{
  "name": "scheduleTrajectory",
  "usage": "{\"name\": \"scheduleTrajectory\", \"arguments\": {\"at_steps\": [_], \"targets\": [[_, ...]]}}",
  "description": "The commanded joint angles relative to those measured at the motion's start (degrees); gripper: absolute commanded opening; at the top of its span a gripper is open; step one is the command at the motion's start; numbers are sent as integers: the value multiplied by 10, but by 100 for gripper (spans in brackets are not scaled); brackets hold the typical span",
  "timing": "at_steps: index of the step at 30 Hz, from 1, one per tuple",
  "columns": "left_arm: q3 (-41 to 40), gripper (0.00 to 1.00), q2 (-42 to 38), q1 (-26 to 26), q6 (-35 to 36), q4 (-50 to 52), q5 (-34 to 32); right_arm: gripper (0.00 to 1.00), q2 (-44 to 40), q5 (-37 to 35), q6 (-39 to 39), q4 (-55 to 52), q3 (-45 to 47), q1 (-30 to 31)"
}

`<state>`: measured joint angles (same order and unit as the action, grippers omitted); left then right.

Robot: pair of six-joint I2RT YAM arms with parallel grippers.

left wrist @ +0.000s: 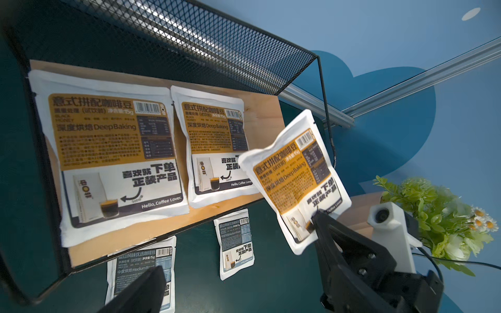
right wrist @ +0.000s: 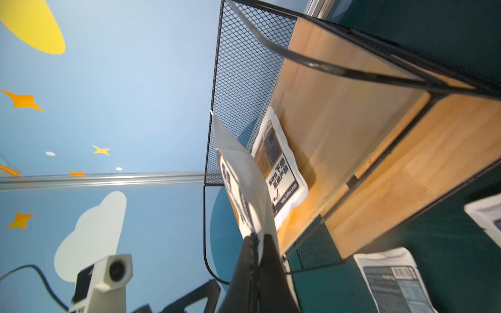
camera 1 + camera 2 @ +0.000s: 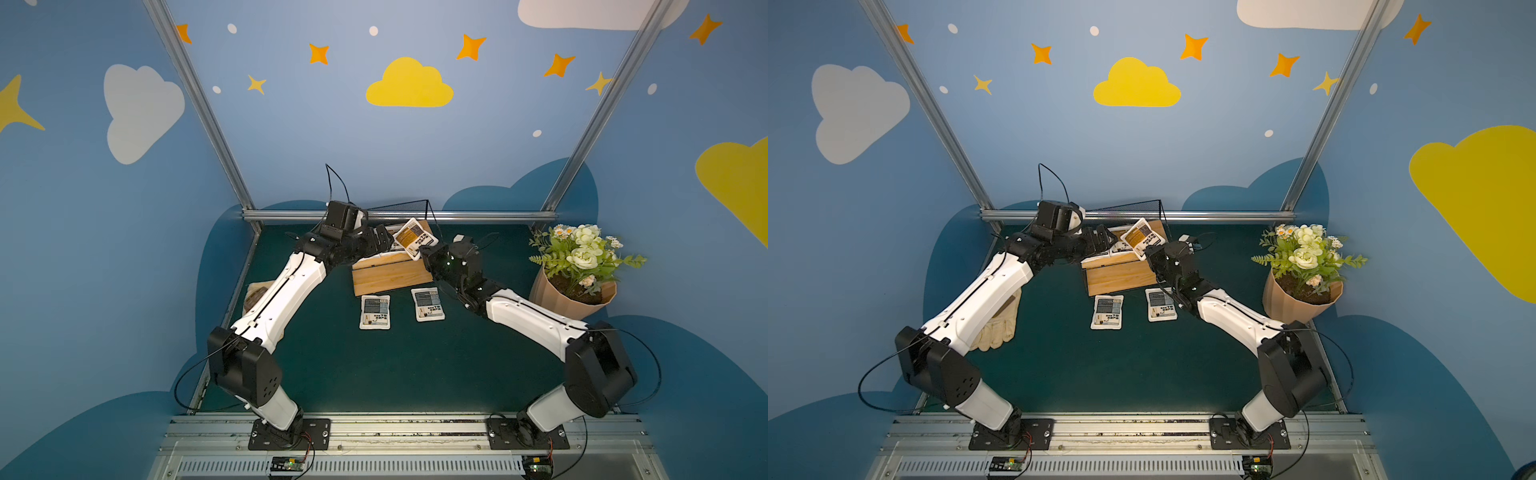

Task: Place the bagged coffee beans on the shelf by color
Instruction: Place the bagged coffee beans on the shelf.

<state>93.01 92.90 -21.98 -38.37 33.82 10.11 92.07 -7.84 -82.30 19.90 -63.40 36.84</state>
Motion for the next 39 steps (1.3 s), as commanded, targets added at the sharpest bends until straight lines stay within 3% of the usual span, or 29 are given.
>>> {"name": "scheduleTrajectory", "arguments": {"at_steps": [1, 9, 39], "targets": [[13, 100, 1, 5, 16, 5, 1, 0, 42, -34, -44, 73, -40, -2], [2, 100, -12, 10, 31, 11, -6, 0, 115, -90, -105, 117, -80, 3], [-41, 100, -40, 11, 42, 20, -20, 0, 165, -161, -180, 101, -82, -5]]}}
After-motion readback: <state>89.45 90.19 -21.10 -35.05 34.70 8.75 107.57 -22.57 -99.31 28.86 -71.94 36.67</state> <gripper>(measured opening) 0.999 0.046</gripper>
